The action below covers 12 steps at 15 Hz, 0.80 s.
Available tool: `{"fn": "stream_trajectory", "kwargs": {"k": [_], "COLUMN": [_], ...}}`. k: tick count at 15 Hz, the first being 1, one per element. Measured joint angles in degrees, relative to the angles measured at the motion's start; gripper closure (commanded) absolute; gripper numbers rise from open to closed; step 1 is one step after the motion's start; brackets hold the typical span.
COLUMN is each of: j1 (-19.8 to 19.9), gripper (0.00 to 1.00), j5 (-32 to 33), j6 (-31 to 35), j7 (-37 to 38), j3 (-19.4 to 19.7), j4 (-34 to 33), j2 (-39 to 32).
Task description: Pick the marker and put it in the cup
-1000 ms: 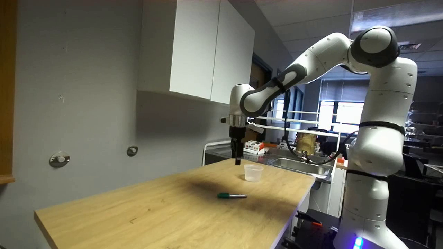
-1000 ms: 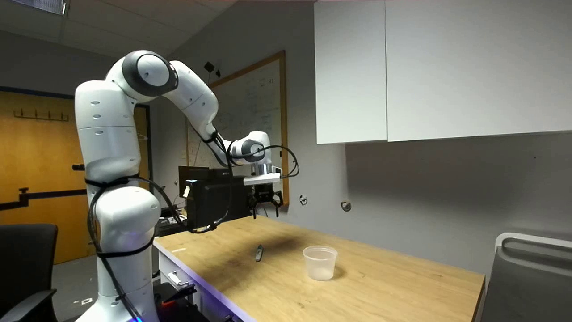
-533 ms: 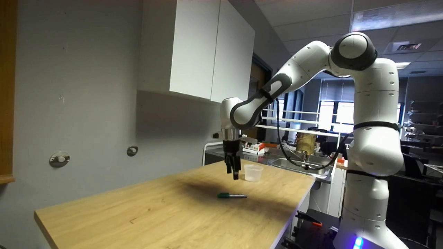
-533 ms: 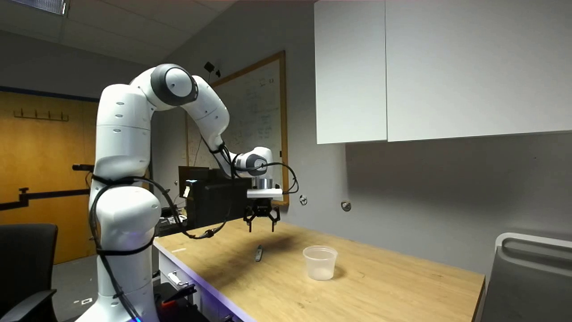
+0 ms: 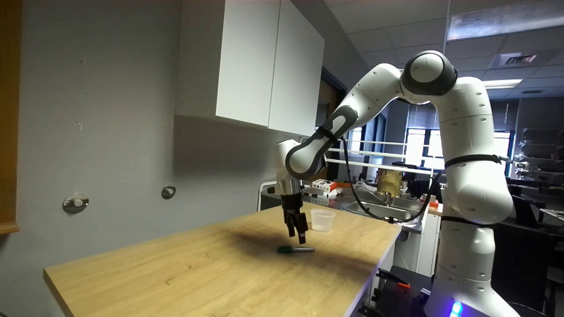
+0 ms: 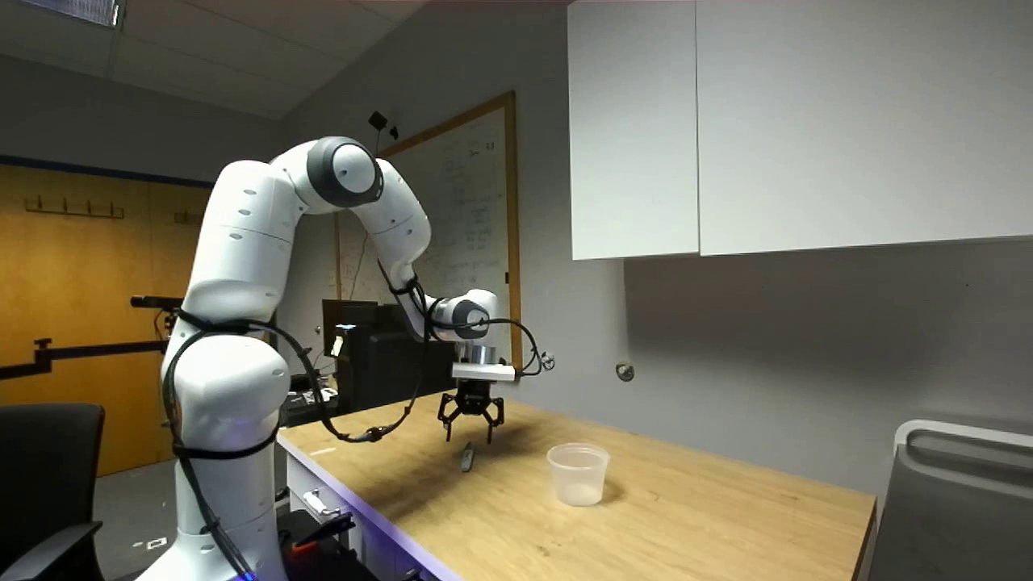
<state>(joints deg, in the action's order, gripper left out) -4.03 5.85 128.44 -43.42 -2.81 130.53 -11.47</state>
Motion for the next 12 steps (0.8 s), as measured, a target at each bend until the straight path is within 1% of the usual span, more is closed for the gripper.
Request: {"fn": "stream_trajectory", "kwargs": {"k": [7,8,9,10,11,12], "j1": [1.5,1.6,1.8,2.0,2.2,2.2], "gripper": [0.0,0.25,0.27,0.32,0.42,0.5], "j5": [-1.0,-1.1,-1.2,-1.2,-1.2,-1.2], "j6": [-0.7,-0.8,-1.0,-1.1,-1.1,-1.1], "j7": [-3.9,-4.2,-4.6,-4.7,-4.7,-4.7], "j3": [-1.5,-1.6,-1.8,-1.9,-2.0,-2.1], "j4": [-2.6,-2.9,-3.2,-3.5,-3.8,-4.0], "j2": [-5.5,-5.9,-6.2,-6.5,-6.8,-7.1]}}
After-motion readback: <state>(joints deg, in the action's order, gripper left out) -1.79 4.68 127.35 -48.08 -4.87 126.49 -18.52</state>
